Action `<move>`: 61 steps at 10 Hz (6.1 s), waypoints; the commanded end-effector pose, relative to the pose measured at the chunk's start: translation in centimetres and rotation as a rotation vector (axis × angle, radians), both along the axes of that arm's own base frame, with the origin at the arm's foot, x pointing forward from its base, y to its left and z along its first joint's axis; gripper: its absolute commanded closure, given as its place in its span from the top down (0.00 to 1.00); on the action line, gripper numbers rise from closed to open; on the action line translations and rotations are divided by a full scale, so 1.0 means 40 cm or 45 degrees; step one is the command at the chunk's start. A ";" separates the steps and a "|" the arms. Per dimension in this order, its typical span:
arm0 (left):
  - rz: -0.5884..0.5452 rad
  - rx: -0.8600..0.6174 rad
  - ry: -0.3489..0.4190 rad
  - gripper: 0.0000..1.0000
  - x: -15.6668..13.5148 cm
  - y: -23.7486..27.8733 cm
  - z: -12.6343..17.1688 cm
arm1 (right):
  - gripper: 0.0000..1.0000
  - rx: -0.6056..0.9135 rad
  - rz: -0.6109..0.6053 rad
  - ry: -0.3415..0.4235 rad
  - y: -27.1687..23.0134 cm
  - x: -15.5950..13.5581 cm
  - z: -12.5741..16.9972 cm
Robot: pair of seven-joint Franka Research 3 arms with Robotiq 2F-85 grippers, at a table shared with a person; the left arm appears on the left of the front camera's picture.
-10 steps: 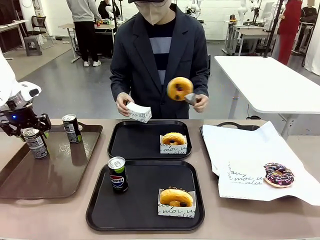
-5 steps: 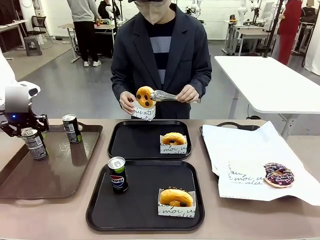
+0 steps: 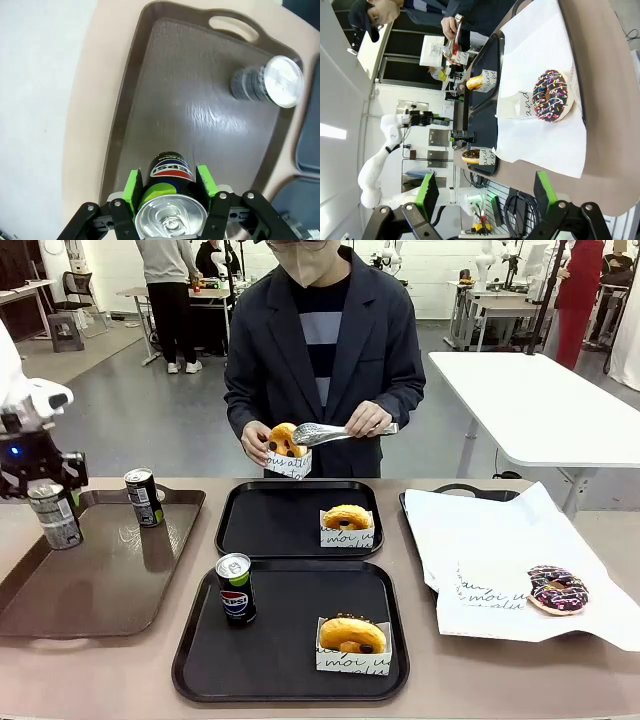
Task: Set up donuts and drinks on trays.
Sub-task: Pick up one Pepsi coke from the Handle tray and place it on the Flat Tray without a Pepsi coke.
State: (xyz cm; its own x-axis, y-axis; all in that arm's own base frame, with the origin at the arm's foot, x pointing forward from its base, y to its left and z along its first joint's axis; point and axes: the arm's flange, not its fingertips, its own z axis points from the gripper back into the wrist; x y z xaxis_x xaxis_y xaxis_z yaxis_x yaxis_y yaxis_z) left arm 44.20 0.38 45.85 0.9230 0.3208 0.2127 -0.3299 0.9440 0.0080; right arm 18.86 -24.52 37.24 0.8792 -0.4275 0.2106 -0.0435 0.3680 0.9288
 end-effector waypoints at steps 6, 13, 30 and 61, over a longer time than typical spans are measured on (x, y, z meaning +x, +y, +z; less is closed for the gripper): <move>-0.036 0.065 -0.034 0.00 -0.162 -0.069 0.202 | 1.00 0.022 -0.019 -0.043 0.001 0.007 0.001; -0.218 -0.047 -0.089 0.56 -0.151 -0.279 0.187 | 1.00 0.022 -0.019 -0.043 0.001 0.007 0.001; -0.535 -0.128 -0.099 0.56 0.010 -0.641 -0.056 | 1.00 0.022 -0.019 -0.043 0.001 0.007 0.001; -0.580 0.171 -0.147 0.56 0.025 -0.659 -0.065 | 1.00 0.022 -0.019 -0.043 0.001 0.007 0.001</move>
